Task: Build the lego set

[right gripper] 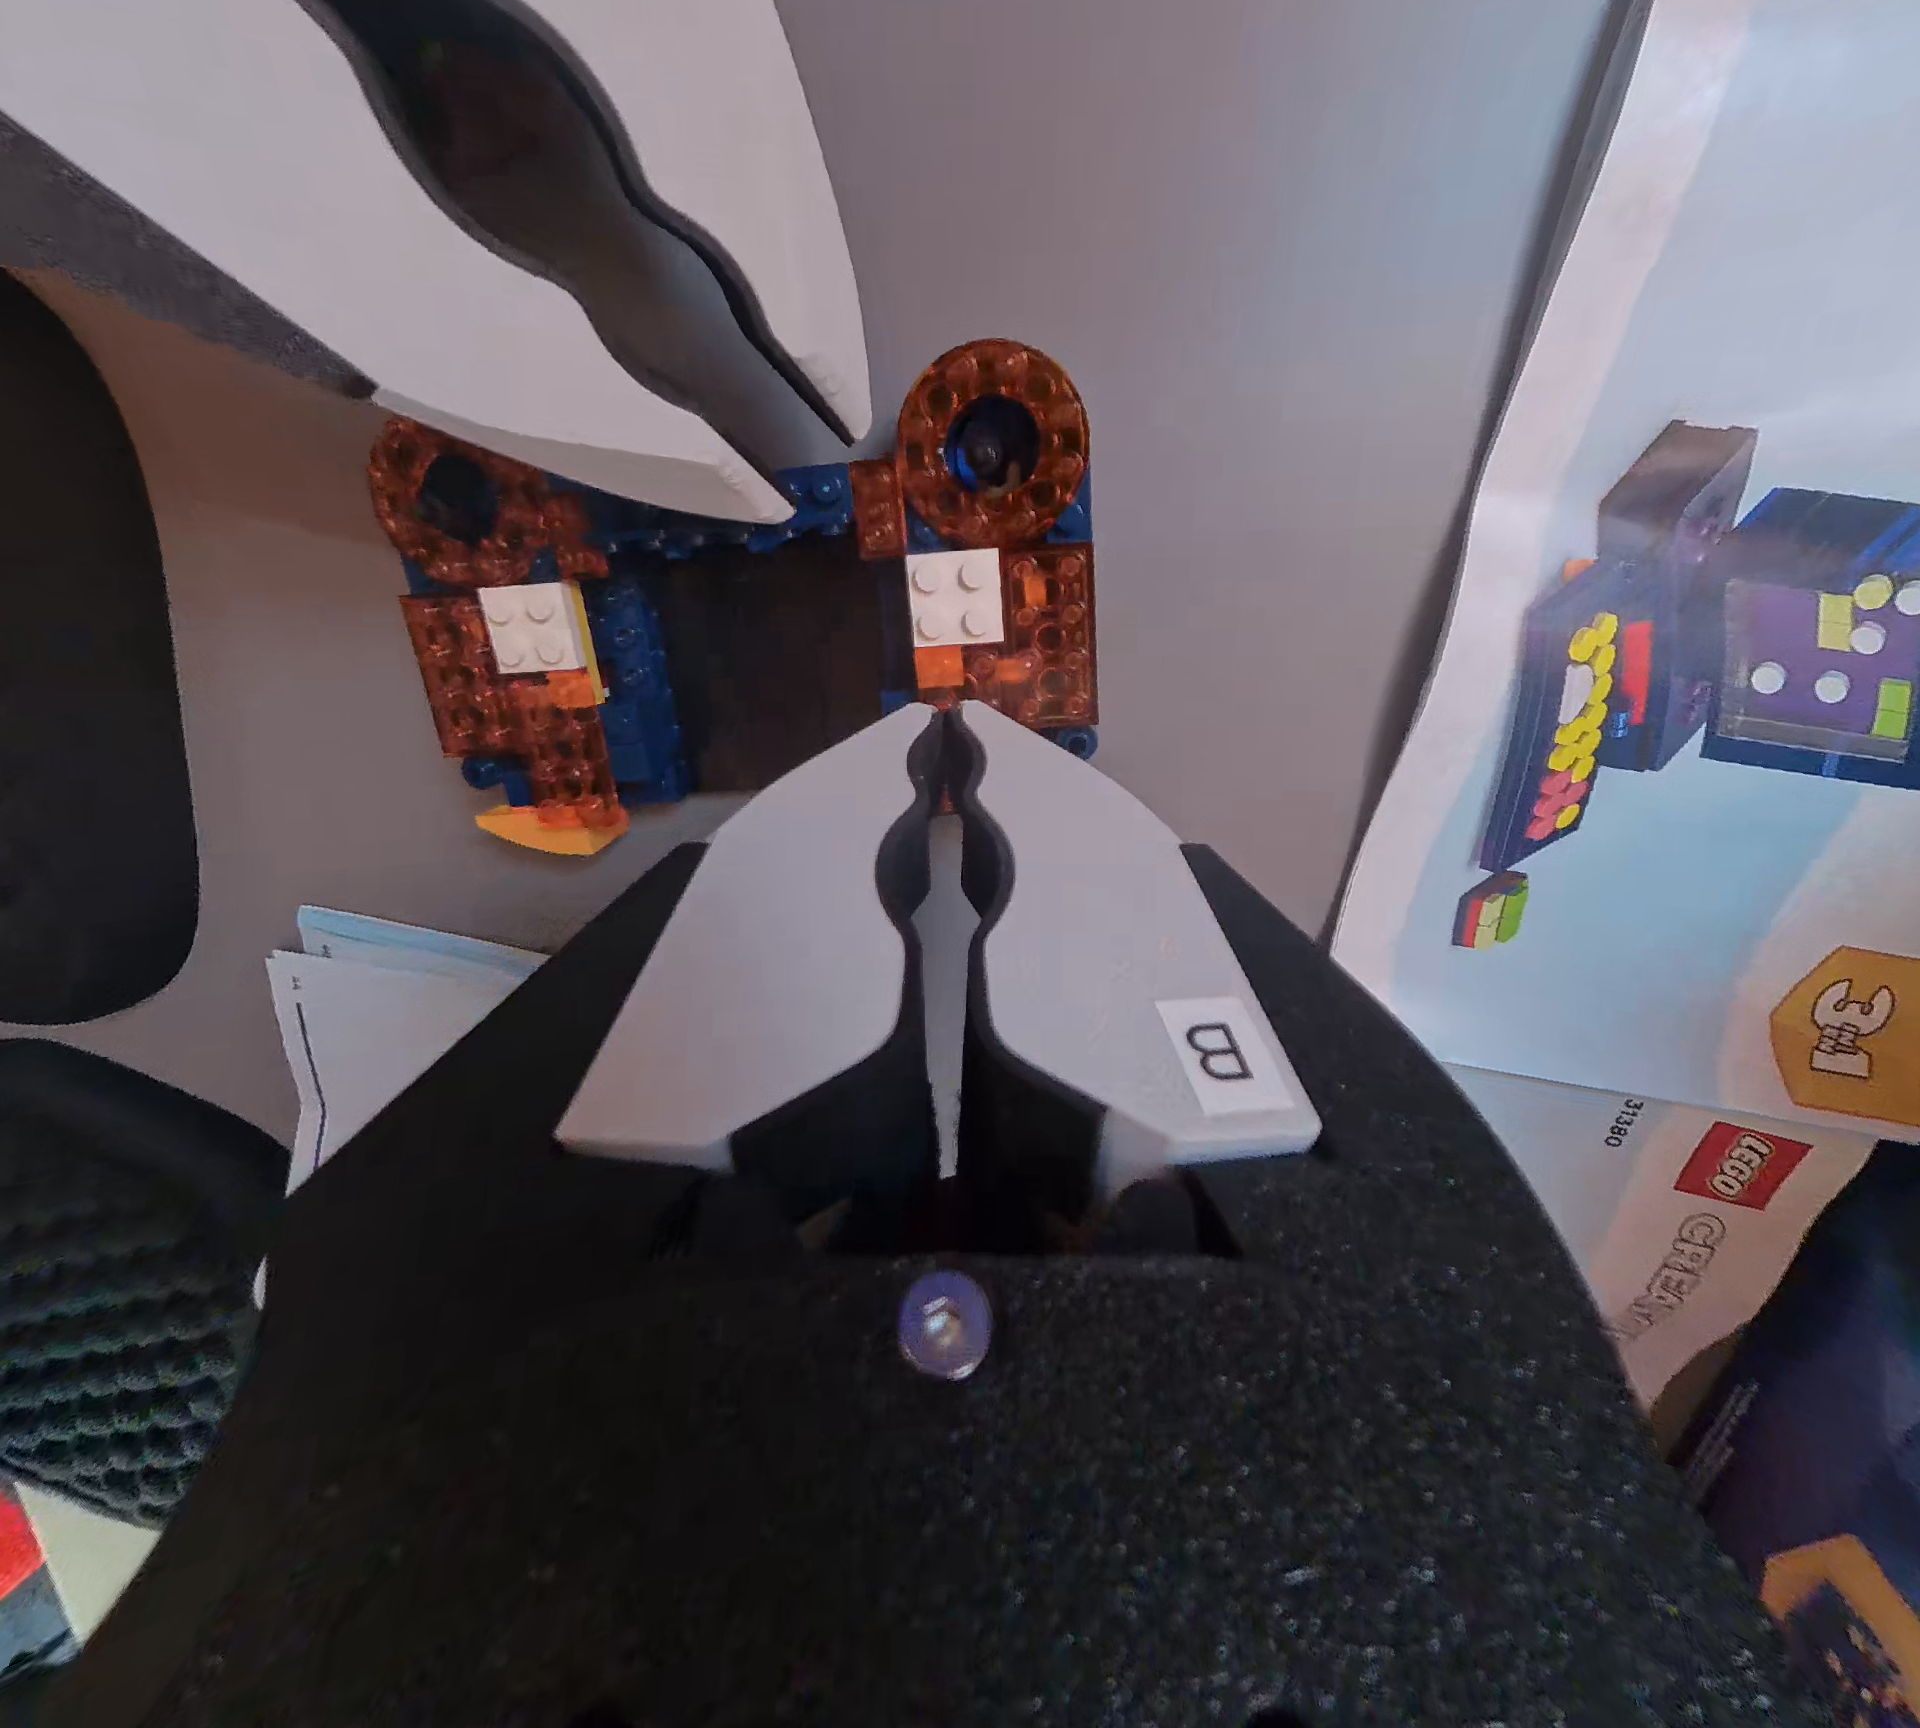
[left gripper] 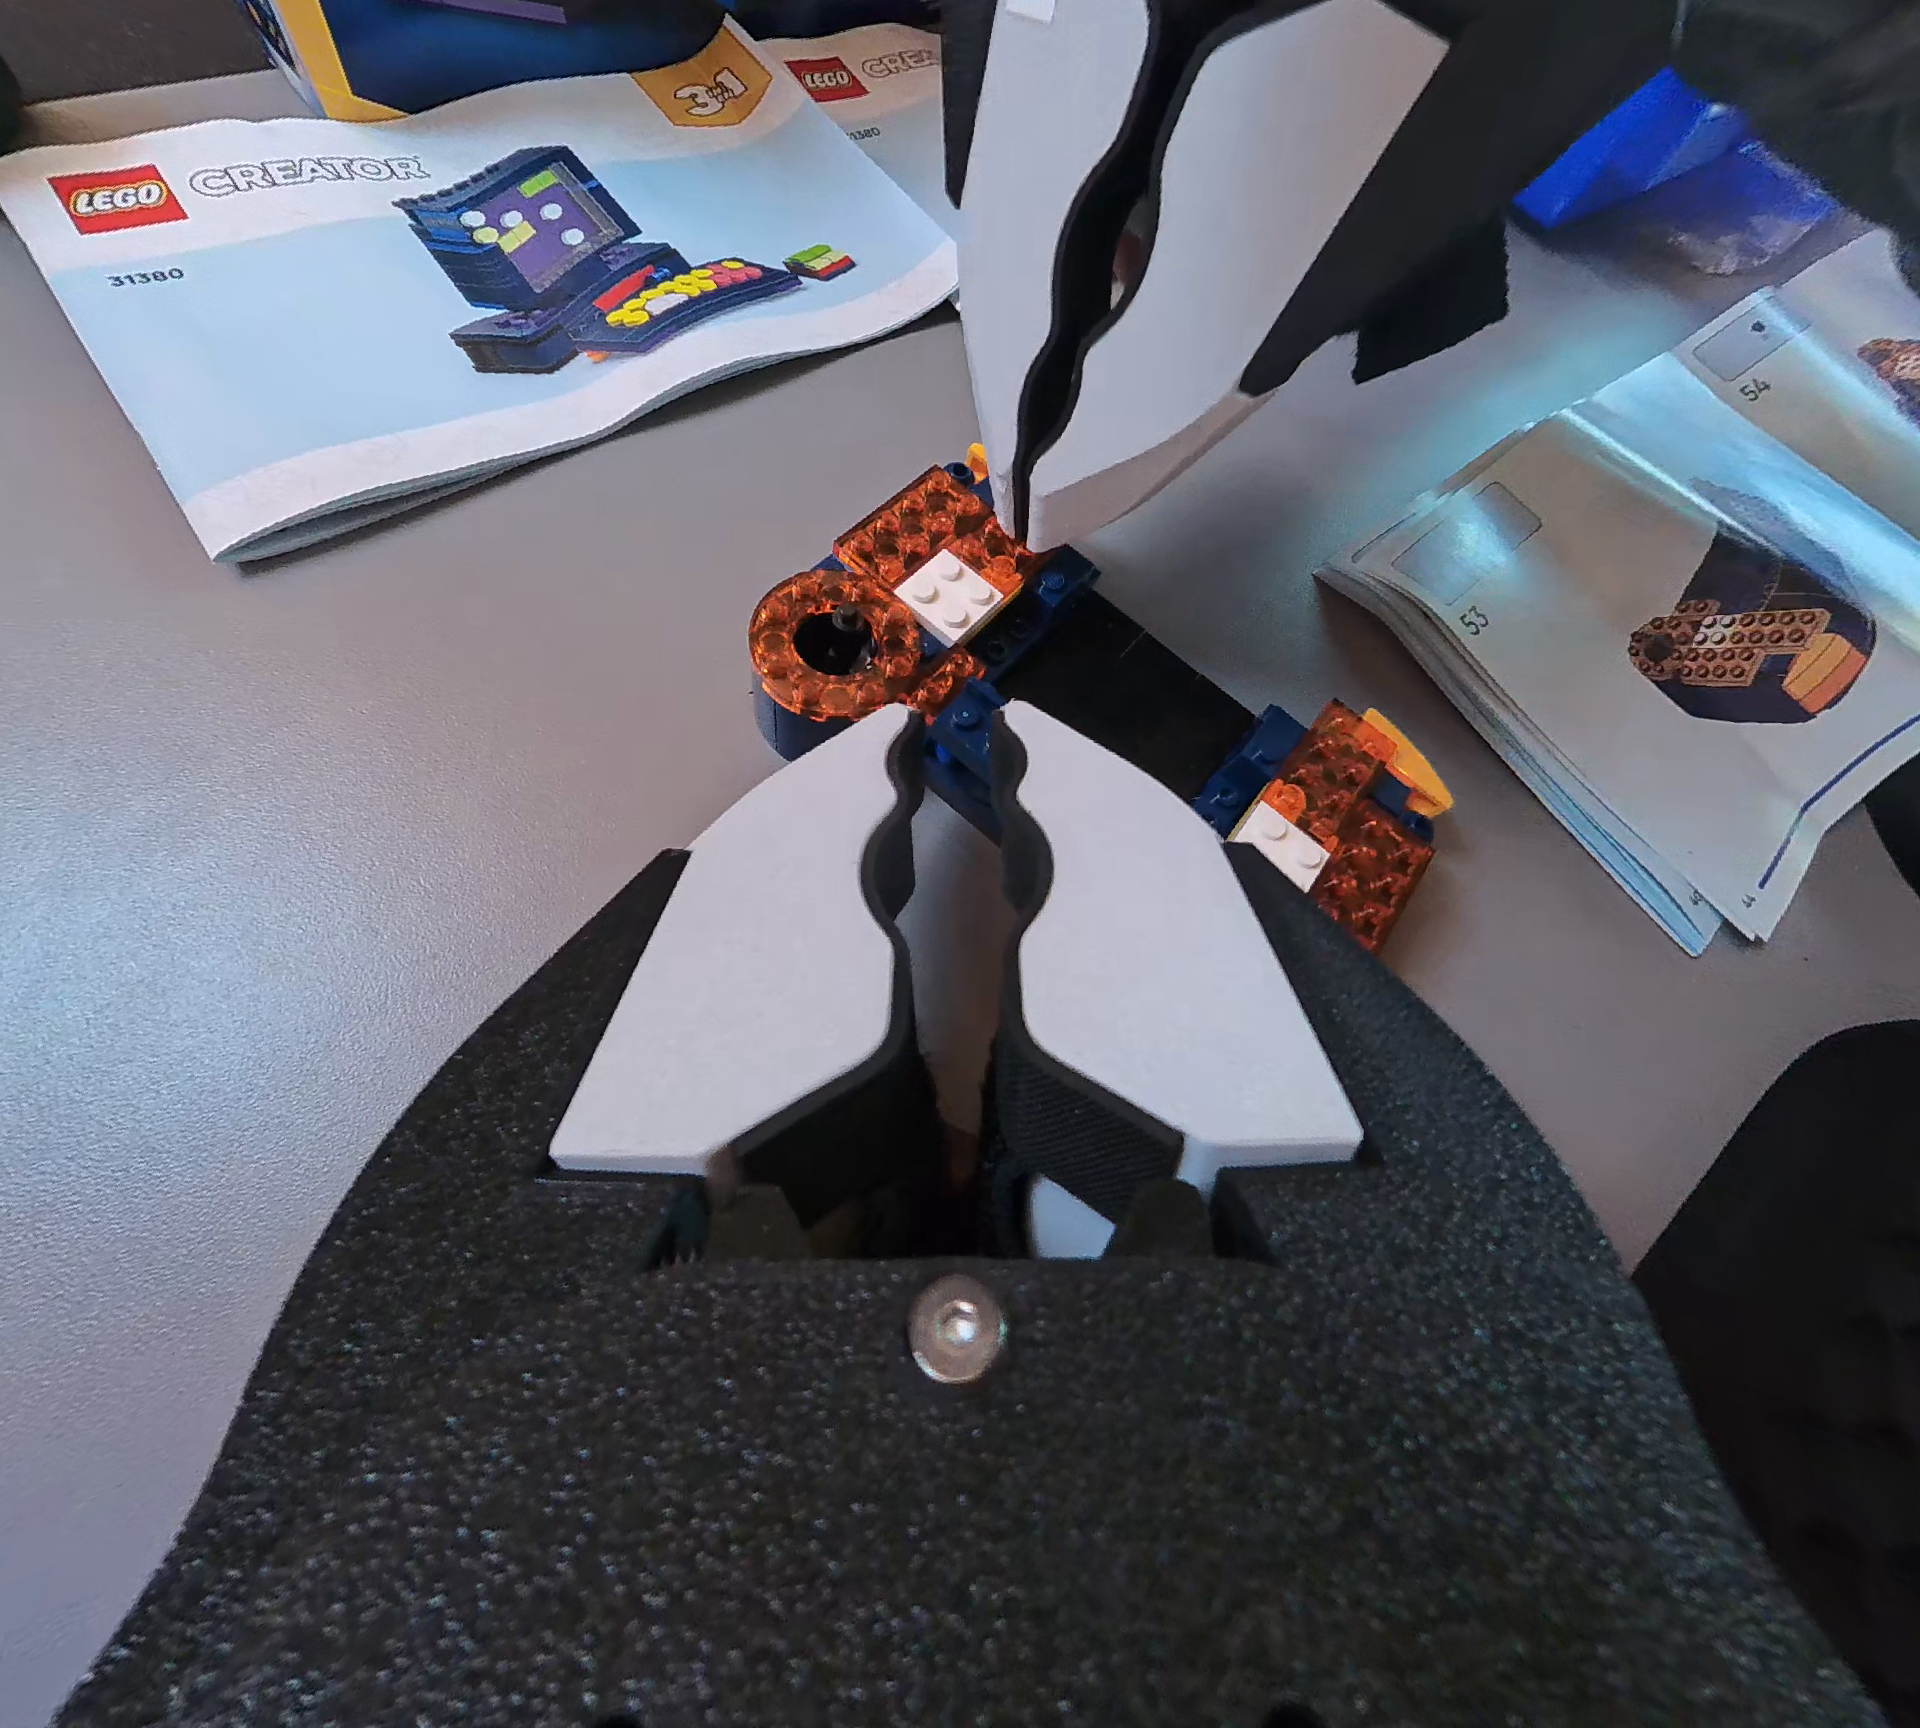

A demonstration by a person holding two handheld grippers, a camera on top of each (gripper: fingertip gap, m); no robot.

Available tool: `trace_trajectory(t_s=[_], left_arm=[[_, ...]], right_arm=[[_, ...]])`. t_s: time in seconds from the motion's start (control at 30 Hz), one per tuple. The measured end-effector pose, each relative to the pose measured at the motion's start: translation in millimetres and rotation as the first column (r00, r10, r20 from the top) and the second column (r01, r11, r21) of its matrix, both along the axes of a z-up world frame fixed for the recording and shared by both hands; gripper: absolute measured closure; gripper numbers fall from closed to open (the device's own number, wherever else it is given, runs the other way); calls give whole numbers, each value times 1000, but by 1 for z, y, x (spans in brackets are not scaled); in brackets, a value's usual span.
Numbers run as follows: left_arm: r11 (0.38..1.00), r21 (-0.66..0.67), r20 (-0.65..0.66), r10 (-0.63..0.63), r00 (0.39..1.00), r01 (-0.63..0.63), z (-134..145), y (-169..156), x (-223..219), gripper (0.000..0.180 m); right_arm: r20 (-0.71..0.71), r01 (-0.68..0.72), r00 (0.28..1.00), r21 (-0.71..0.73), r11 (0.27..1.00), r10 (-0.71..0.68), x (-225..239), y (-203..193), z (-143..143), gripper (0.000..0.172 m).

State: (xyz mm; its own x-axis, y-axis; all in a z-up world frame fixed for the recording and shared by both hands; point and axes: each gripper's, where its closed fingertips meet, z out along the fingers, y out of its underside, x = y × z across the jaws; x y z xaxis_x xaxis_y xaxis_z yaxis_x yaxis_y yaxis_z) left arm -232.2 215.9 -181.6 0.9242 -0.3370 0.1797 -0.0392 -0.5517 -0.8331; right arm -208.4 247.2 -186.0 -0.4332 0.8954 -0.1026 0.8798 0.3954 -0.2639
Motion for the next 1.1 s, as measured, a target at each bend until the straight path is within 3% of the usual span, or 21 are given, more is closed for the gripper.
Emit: trace_trajectory(t_s=[0.37,0.53,0.73,1.1], left_arm=[[1000,4,-7,-1,1000,1,0,0,0,170],[1000,18,5,-7,1000,7,3,-1,0,166],[1000,1,18,3,1000,-3,1,-1,-1,158],[1000,-5,53,-9,999,10,1,-1,2,160]], right_arm=[[-24,-41,999,16,999,42,0,0,0,172],[-126,-26,992,-103,994,13,-4,1,13,172],[-187,-87,978,11,996,88,-1,9,7,172],[-211,-81,973,73,994,95,-2,6,1,172]])
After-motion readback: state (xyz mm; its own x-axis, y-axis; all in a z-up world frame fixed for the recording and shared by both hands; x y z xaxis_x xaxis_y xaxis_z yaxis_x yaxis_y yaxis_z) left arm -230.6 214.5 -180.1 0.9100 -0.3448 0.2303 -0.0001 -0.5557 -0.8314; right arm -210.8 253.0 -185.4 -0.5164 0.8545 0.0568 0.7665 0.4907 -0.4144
